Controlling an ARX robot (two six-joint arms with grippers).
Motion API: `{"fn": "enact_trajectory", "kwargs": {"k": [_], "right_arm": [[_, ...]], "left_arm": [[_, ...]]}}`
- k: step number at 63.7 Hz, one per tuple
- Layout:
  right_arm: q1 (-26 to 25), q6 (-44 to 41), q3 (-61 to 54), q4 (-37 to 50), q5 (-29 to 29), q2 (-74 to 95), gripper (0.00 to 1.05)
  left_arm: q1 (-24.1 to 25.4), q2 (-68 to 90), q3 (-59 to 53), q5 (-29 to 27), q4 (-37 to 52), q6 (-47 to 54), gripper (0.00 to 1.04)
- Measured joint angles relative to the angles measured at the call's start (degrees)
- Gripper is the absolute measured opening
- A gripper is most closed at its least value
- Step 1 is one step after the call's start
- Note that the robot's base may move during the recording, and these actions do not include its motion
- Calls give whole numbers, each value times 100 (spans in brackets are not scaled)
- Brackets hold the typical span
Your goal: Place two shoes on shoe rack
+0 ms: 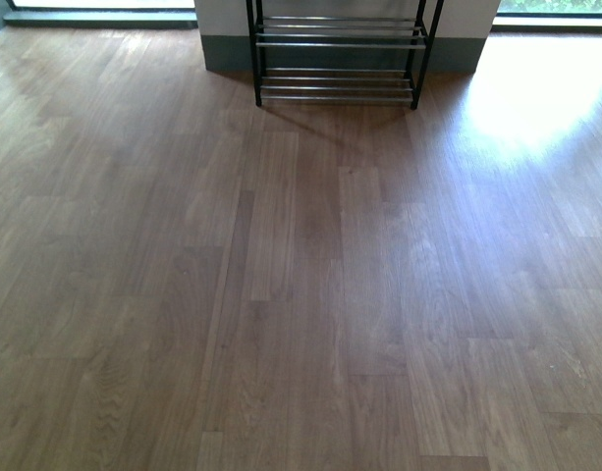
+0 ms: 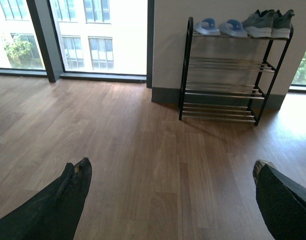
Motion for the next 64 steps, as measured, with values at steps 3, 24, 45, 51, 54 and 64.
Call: {"fn": "enact_trajectory", "kwargs": {"k": [3, 24, 45, 51, 54, 64], "right_arm": [[0, -2, 0, 0, 0, 0, 96], [0, -2, 0, 0, 0, 0, 96], [0, -2, 0, 0, 0, 0, 96], [0, -2, 0, 0, 0, 0, 96], [0, -2, 0, 0, 0, 0, 96], [0, -2, 0, 0, 0, 0, 96]], "left_arm": [[0, 0, 0, 0, 0, 0, 95], [0, 0, 0, 0, 0, 0, 95], [0, 0, 0, 0, 0, 0, 95], [0, 0, 0, 0, 0, 0, 95], [0, 0, 0, 0, 0, 0, 95], [0, 0, 0, 0, 0, 0, 95]]}}
